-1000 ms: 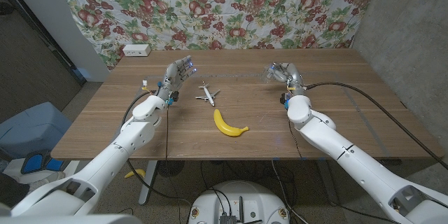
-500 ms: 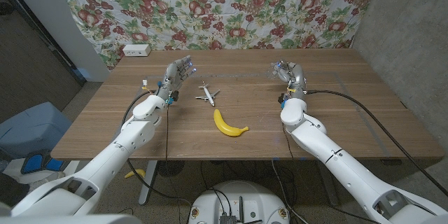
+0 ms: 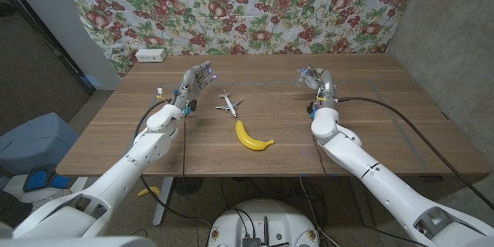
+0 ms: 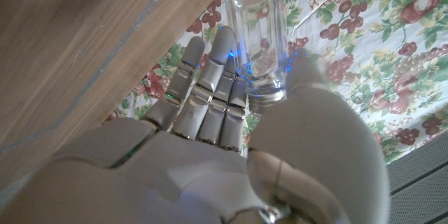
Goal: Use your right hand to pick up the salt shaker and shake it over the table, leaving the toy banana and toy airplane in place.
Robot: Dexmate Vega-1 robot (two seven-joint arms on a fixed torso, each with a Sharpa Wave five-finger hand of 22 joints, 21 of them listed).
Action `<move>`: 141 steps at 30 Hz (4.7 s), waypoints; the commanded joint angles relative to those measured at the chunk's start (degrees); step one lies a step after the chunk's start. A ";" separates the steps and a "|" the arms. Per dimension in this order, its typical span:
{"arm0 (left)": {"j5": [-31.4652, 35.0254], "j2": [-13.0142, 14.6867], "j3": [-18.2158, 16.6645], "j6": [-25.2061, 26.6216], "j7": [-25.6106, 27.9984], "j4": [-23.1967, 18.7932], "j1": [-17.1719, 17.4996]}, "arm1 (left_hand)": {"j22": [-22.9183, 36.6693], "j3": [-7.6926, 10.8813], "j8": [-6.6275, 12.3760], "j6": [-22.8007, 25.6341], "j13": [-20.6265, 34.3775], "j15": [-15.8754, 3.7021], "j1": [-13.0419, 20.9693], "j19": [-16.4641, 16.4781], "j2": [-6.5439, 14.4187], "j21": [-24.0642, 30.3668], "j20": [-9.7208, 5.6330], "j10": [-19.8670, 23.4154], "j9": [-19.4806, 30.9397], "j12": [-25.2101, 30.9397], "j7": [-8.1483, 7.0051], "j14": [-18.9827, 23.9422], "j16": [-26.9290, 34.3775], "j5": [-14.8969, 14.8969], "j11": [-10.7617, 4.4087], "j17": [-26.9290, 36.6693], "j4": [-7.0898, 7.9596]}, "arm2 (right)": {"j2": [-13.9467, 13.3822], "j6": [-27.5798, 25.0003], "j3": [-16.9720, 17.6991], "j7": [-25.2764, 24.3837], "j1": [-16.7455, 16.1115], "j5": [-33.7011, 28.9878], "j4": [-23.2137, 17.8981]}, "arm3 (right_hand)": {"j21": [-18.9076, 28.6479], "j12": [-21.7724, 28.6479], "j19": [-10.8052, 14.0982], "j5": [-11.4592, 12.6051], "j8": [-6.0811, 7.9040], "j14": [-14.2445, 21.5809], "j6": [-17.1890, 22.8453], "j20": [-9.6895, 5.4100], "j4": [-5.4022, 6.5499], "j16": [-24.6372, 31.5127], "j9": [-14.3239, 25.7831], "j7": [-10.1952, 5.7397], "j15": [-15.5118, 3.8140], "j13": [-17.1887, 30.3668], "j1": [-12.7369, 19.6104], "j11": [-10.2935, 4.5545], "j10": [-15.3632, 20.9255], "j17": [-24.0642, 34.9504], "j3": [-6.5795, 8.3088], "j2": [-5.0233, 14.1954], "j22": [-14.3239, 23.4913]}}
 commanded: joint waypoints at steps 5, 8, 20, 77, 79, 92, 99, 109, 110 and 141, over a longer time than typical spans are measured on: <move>0.12 0.03 0.17 0.36 -0.03 -0.02 -0.21 | 0.25 0.27 0.26 0.54 0.09 -0.06 -0.51 0.53 3.40 -0.06 -0.12 0.50 0.10 0.32 0.11 0.58 0.05 0.24 -0.03 0.17 -0.05 | -9.14 -7.79 -1.92 20.96 4.17 4.86 -4.74 | 0.29 0.14 -0.16 0.34 0.34 0.42 2.91 -5.89 -0.98 -0.14 0.99 -2.66 -2.37 0.15 7.29 -6.29 6.27 0.33 6.71 7.09 0.15; 0.10 0.10 0.18 0.43 -0.14 -0.09 -0.24 | 0.25 0.29 0.30 0.72 0.09 -0.07 -0.51 0.50 3.40 -0.08 -0.12 0.57 0.10 0.34 0.15 0.59 0.04 0.24 0.18 0.16 -0.04 | -10.54 -11.89 -2.88 25.14 6.03 6.07 -5.74 | 0.22 0.14 -0.39 0.34 0.34 0.47 2.97 -5.83 -0.91 -0.12 0.99 -2.64 -2.29 0.30 7.20 -6.21 6.21 0.36 6.67 7.09 0.15; 0.05 0.47 -0.02 0.73 0.34 -1.02 0.28 | 0.25 0.29 0.38 1.10 0.09 -0.07 -0.54 0.53 3.42 -0.07 -0.10 0.88 0.11 0.43 0.34 0.55 0.04 0.24 0.17 0.18 0.03 | -11.66 -15.48 -4.18 26.87 7.69 7.17 -6.86 | 0.20 -0.09 -0.56 0.38 0.34 0.45 3.04 -5.77 -0.95 -0.14 1.11 -2.65 -2.29 0.35 7.26 -6.10 6.07 0.44 6.69 7.02 0.14; 0.19 0.85 -0.16 0.80 1.29 -2.71 1.30 | 0.26 0.34 0.29 1.81 0.10 -0.07 -0.53 0.63 3.41 -0.05 -0.18 0.99 0.15 0.32 0.72 0.59 0.04 0.24 0.25 0.17 0.15 | 2.27 0.02 2.21 -3.46 -2.33 2.80 -1.38 | 0.43 -0.54 -0.36 0.29 -0.21 0.65 2.81 -5.38 -0.98 -0.27 1.27 -2.07 -2.25 0.49 7.28 -5.92 6.61 0.49 6.91 7.11 0.12; 0.15 0.83 -0.14 0.82 1.22 -2.63 1.27 | 0.26 0.35 0.29 1.84 0.10 -0.08 -0.53 0.60 3.43 -0.06 -0.13 1.04 0.15 0.34 0.74 0.59 0.04 0.24 0.24 0.17 0.16 | 0.43 -1.55 1.96 -0.17 -1.99 3.50 -2.56 | 0.43 -0.58 -0.37 0.29 -0.22 0.65 2.85 -5.39 -0.99 -0.27 1.27 -2.09 -2.26 0.47 7.29 -5.96 6.62 0.50 6.91 7.10 0.11; 0.07 0.78 -0.16 0.75 0.98 -2.28 1.12 | 0.26 0.37 0.27 1.93 0.10 -0.10 -0.57 0.59 3.40 -0.07 -0.14 0.95 0.15 0.27 0.73 0.59 0.03 0.25 0.26 0.18 0.23 | -8.32 -6.08 -0.56 17.27 1.96 6.32 -5.44 | 0.37 -0.74 -0.63 0.32 -0.19 0.48 3.18 -5.78 -1.03 -0.34 1.33 -2.54 -2.29 0.57 7.30 -6.16 6.54 0.55 6.88 6.92 0.12; 0.01 0.72 -0.15 0.71 0.72 -1.93 0.85 | 0.26 0.38 0.25 1.93 0.10 -0.07 -0.55 0.59 3.39 -0.07 -0.11 0.99 0.16 0.28 0.79 0.60 0.03 0.25 0.10 0.16 0.21 | -11.49 -13.79 -2.62 26.01 5.88 8.78 -7.22 | 0.30 -0.78 -0.83 0.35 -0.23 0.45 3.20 -5.80 -1.00 -0.37 1.34 -2.41 -2.33 0.66 7.29 -6.12 6.52 0.54 6.88 6.93 0.12; -0.04 0.83 -0.31 0.62 0.71 -1.85 0.89 | 0.26 0.37 0.28 2.10 0.10 -0.04 -0.56 0.59 3.39 -0.08 -0.05 0.96 0.16 0.26 0.81 0.59 0.03 0.25 0.33 0.17 0.24 | -12.32 -18.40 -4.63 29.19 8.98 9.80 -7.55 | 0.26 -0.86 -0.99 0.42 -0.20 0.50 3.34 -5.81 -1.00 -0.30 1.48 -2.38 -2.34 0.77 7.36 -6.11 6.55 0.61 6.84 6.90 0.12; -0.01 0.84 -0.32 0.65 0.80 -1.87 0.89 | 0.26 0.35 0.27 2.07 0.10 -0.07 -0.59 0.57 3.39 -0.08 -0.05 0.95 0.16 0.25 0.82 0.56 0.03 0.24 0.08 0.19 0.27 | -12.33 -18.21 -4.68 29.15 9.02 9.84 -7.47 | 0.25 -0.88 -1.03 0.43 -0.25 0.51 3.29 -5.82 -0.96 -0.30 1.46 -2.33 -2.31 0.78 7.34 -6.11 6.54 0.60 6.85 6.94 0.12; -0.02 0.16 0.01 0.53 -0.12 0.01 -0.49 | 0.26 0.40 0.21 2.16 0.10 -0.16 -0.61 0.62 3.35 -0.07 -0.08 0.98 0.17 0.24 0.78 0.60 0.02 0.25 0.09 0.16 0.30 | 4.48 0.69 0.88 -4.16 -0.14 5.47 1.95 | 0.30 -1.13 -0.84 0.39 -0.57 0.49 2.92 -5.71 -0.84 -0.38 1.68 -2.14 -2.21 0.84 7.28 -5.91 6.67 0.55 6.87 7.07 0.09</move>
